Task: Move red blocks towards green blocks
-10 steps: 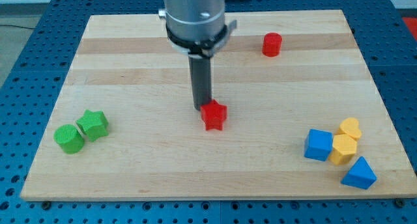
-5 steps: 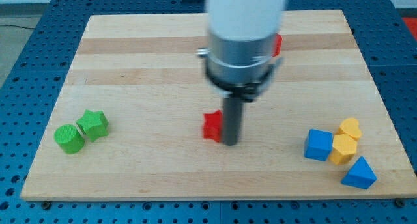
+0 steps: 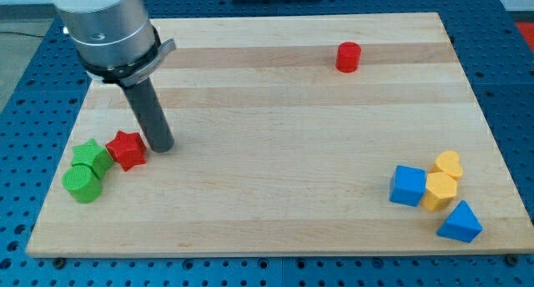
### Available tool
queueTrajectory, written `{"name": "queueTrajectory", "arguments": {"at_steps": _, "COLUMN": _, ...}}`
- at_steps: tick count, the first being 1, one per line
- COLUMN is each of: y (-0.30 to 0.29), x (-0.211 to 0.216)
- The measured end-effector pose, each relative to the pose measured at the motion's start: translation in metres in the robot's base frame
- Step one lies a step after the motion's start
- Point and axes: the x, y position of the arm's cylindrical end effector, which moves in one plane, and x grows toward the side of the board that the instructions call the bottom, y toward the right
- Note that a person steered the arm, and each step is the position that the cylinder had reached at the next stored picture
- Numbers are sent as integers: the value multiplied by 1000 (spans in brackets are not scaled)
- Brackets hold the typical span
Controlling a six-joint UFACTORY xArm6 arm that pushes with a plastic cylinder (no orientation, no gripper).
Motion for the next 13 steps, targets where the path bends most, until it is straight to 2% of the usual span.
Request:
{"name": "queueTrajectory", "arguments": {"at_steps": 1, "y": 123, "x": -49}}
{"name": "queueTrajectory", "arguments": {"at_steps": 3, "y": 331, "x": -106}}
{"name": "queueTrajectory", "arguments": {"at_steps": 4, "y": 322, "x": -154}}
{"name": "queueTrajectory", "arguments": {"at_steps": 5, "y": 211, "x": -152}}
{"name": "queueTrajectory", "arguments": {"at_steps": 6, "y": 201, "x": -152}}
{"name": "queueTrajectory", "arguments": {"at_steps": 7, "y": 246, "x": -168}}
{"name": "queueTrajectory", "arguments": {"at_steps": 8, "y": 165, "x": -205}}
{"name": "queueTrajectory", "arguments": {"at_steps": 10, "y": -27, "x": -171}}
{"name": "queueTrajectory", "arguments": {"at_steps": 11, "y": -50, "x": -122}}
{"name": "queueTrajectory", "arguments": {"at_steps": 12, "y": -52, "x": -141}}
{"name": "queueTrajectory", "arguments": {"at_steps": 13, "y": -44, "x": -192}}
